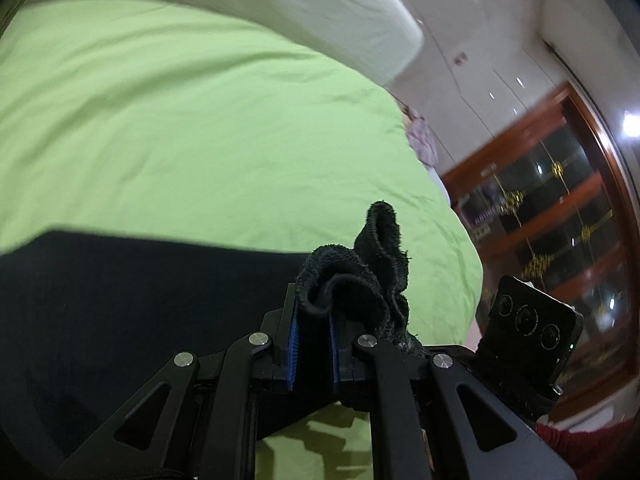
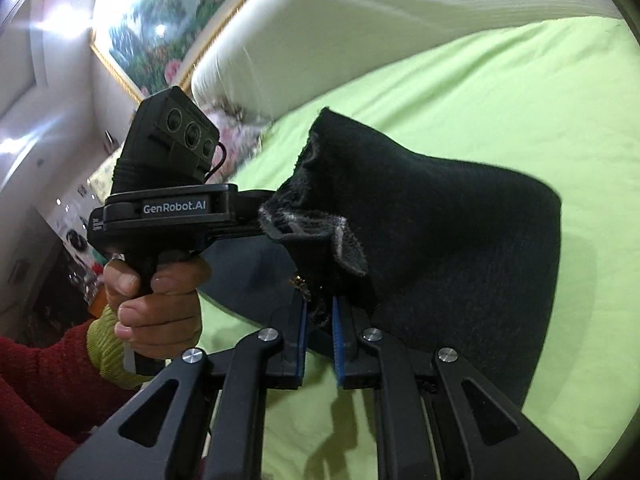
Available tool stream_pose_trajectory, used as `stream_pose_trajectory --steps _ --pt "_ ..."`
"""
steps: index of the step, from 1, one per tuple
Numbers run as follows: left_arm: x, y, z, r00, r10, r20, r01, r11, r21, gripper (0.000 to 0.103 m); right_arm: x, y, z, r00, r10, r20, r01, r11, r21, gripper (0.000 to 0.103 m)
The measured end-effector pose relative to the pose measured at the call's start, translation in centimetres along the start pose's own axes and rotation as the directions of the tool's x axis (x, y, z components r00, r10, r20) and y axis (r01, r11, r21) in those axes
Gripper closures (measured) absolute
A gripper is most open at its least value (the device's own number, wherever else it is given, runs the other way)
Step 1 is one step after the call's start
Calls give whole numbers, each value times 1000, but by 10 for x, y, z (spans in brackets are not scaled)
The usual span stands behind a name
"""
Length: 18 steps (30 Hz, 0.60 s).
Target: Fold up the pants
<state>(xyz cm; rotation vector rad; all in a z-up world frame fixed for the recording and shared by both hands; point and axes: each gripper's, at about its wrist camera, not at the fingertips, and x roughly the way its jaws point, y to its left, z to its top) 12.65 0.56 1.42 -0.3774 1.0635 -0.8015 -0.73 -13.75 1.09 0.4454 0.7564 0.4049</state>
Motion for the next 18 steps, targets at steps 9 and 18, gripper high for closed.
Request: stream_pose_trajectory --steps 9,18 --pt "5 37 -18 998 61 24 -57 989 -134 91 25 0 11 994 -44 -100 44 999 -5 87" --pt "-21 38 -34 979 182 90 -165 972 -169 80 31 14 14 993 1 -120 -3 1000 -11 64"
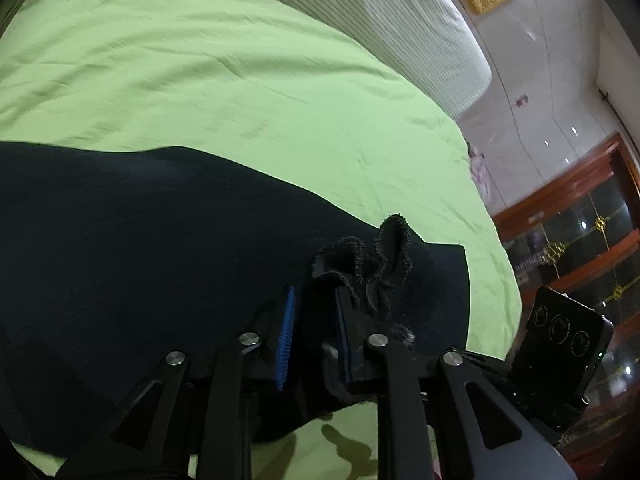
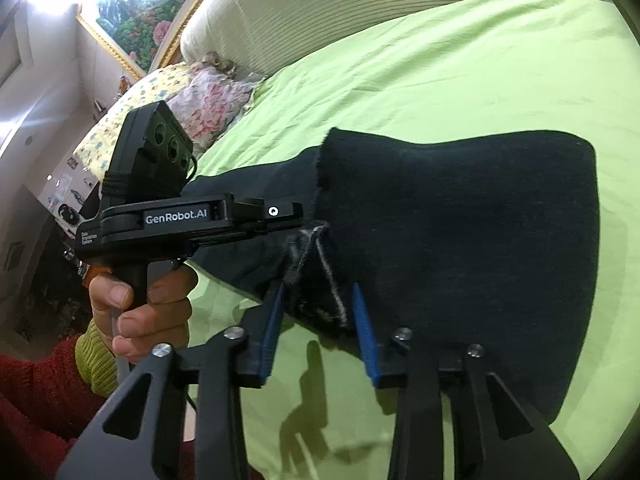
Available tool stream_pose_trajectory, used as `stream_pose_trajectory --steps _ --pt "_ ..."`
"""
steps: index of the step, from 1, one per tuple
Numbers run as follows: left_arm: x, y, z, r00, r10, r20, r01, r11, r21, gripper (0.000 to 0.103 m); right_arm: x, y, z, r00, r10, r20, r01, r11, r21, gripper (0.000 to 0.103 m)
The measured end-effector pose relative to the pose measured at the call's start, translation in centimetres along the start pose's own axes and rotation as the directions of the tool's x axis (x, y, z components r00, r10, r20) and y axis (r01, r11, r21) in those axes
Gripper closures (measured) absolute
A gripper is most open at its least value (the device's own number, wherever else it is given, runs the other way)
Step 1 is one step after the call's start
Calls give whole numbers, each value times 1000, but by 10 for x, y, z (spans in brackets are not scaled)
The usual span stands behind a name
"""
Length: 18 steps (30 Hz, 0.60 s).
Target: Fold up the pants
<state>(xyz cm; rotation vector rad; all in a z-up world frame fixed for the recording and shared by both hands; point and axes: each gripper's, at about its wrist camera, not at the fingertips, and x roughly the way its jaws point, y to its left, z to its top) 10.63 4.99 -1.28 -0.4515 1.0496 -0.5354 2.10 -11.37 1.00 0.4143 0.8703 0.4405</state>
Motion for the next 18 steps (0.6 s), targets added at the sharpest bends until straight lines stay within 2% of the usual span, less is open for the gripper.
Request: stream_pose_trajectory --steps 4,11,13,18 --pt "-14 3 -5 998 34 60 -31 999 -42 61 -6 7 3 999 32 4 -32 999 -3 64" --pt "-41 18 -19 990 68 127 -52 991 -124 56 -25 13 33 993 62 97 -61 998 -5 61" --pt "-53 24 -22 985 87 149 -67 988 -138 52 -25 11 42 993 49 107 -48 999 -7 61" --pt "-74 31 -28 972 136 192 -104 981 -164 50 -24 -4 55 992 12 129 -16 1000 27 61"
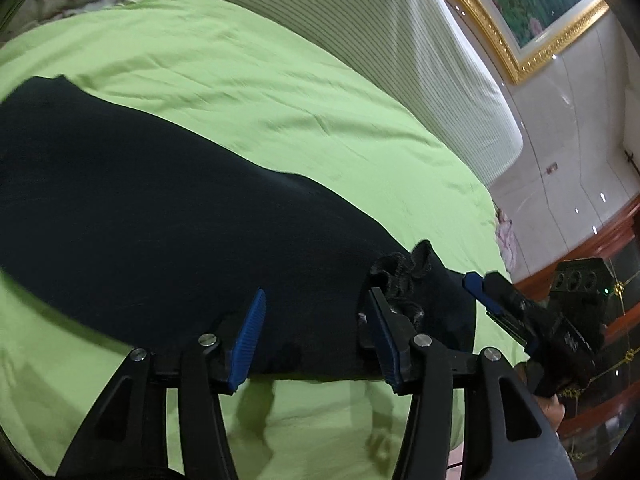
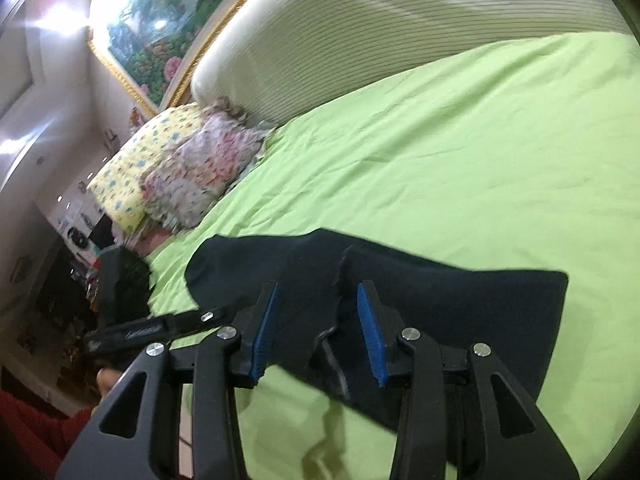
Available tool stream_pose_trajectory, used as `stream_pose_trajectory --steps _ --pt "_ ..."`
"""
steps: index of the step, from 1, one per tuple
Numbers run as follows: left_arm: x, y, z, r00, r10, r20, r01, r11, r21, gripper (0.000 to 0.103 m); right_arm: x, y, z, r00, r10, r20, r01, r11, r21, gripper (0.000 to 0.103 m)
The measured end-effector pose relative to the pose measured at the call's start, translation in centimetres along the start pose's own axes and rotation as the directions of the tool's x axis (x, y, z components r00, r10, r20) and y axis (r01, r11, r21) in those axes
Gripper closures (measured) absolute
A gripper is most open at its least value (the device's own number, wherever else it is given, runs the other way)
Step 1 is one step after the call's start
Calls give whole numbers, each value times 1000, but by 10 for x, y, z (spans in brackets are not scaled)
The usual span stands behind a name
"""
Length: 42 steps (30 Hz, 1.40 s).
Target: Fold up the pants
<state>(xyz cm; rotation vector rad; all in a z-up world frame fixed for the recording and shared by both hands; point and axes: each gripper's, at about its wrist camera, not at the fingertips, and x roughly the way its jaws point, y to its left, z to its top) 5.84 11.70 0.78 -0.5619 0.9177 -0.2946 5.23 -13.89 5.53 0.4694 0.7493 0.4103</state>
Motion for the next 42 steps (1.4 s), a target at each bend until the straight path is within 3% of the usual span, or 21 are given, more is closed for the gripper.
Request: stream_pose_trajectory --steps 11,19,29,37,42 --pt "-70 60 -19 980 137 143 -117 984 -135 42 48 35 13 995 55 -85 -62 995 -77 61" --pt "-93 107 -19 962 220 162 -174 950 -257 37 97 68 14 980 90 -176 -114 984 -136 61" --pt "-96 158 -4 957 238 165 -159 907 -389 37 146 99 24 959 97 -266 -155 966 -205 60" --pt "-82 180 12 966 212 150 -122 881 -457 37 190 122 40 941 88 -328 -179 949 -260 60" --pt "-78 189 17 965 203 164 -103 874 -475 37 226 140 49 915 83 -394 -217 925 -310 60"
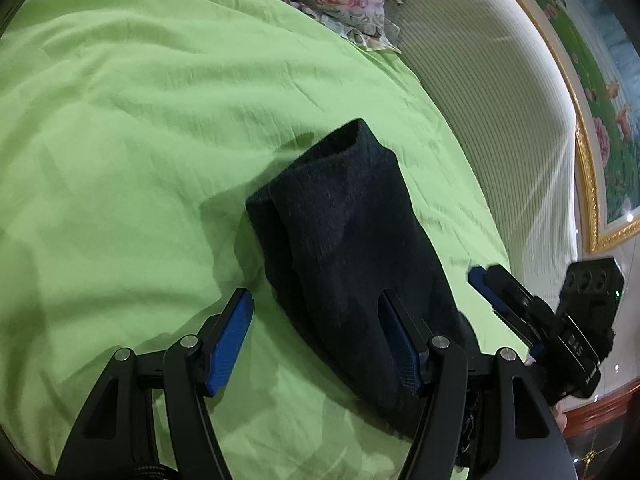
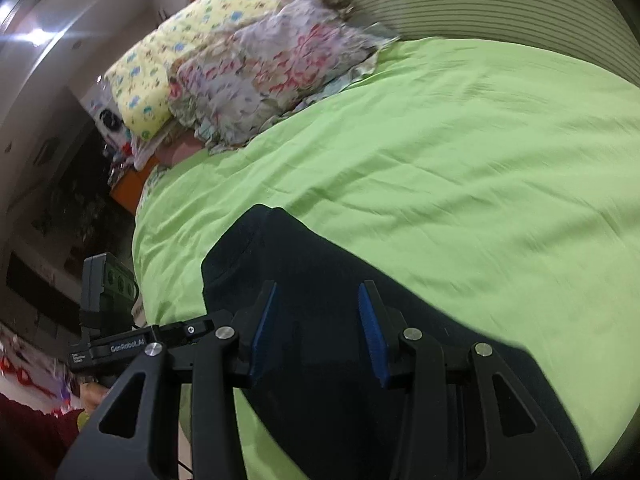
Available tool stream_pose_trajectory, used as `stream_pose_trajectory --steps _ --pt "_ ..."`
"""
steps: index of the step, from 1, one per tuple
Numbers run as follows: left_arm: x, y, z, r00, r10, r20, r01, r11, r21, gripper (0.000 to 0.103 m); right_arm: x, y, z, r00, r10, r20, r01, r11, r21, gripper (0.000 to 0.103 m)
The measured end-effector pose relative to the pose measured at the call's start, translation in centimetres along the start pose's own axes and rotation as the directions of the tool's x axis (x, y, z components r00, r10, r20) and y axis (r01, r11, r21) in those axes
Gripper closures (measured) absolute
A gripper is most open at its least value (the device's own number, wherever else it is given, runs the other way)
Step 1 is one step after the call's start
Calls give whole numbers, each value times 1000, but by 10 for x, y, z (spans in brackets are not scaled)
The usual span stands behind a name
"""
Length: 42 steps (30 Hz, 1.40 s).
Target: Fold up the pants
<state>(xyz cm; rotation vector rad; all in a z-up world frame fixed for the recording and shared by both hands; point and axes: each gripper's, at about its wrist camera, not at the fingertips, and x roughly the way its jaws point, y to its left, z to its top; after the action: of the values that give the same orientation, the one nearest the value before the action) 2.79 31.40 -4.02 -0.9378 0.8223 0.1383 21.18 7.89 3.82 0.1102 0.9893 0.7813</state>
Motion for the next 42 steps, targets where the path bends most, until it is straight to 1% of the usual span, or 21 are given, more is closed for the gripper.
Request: stream_pose_trajectory --steps 2,4,8,11,15,19,20,21,22,23,24,25,26,28,30,36,40,42 --pt "4 2 4 1000 -10 0 10 1000 -11 37 18 3 12 999 19 -38 -20 999 -31 59" --pt "7 3 9 1000 -20 3 21 999 -25 37 37 8 23 997 19 -81 -26 997 -75 59" --pt "13 3 14 999 -31 11 31 999 -30 37 69 19 37 984 46 -172 -74 984 -160 59" --pt "16 3 17 999 -37 16 37 999 -28 37 89 24 45 972 38 -231 -89 973 -212 59" --pt "17 3 18 999 -41 22 41 999 -29 37 105 22 55 953 63 -296 -133 966 -222 59" --pt "19 2 18 999 -37 29 37 999 -21 38 114 17 60 932 113 -344 -186 965 -185 59" --pt "19 2 18 999 -37 29 37 999 -19 38 113 17 60 931 116 -345 -190 963 -190 59" --pt "18 2 18 999 -38 31 39 999 -16 40 113 18 60 932 116 -343 -193 960 -201 60" --pt "18 2 17 999 -36 33 36 999 -13 43 112 18 60 936 111 -335 -189 959 -210 69" --pt "18 2 17 999 -29 36 29 1000 -7 46 111 18 60 936 115 -332 -191 960 -206 74" --pt "18 3 18 999 -20 38 20 1000 -3 55 109 17 60 937 123 -327 -195 960 -199 77" --pt "18 3 18 999 -10 38 10 1000 0 68 106 17 59 940 129 -315 -197 960 -197 81" --pt "19 4 19 999 -8 33 8 1000 0 71 102 17 59 942 137 -305 -203 960 -194 83" --pt "19 5 20 999 -29 21 29 1000 -8 76 93 19 57 949 142 -281 -201 960 -196 85" --pt "15 1 19 999 -46 19 46 999 -5 78 80 22 55 956 150 -252 -202 959 -197 85" --pt "-5 -30 13 994 -95 44 92 994 63 80 29 22 52 973 181 -141 -206 960 -190 86" --pt "-20 -60 7 990 -131 57 123 984 130 80 -13 16 42 977 208 -52 -214 963 -166 86" --pt "-25 -75 2 988 -146 60 134 977 166 80 -31 11 37 975 224 -12 -223 964 -146 86"
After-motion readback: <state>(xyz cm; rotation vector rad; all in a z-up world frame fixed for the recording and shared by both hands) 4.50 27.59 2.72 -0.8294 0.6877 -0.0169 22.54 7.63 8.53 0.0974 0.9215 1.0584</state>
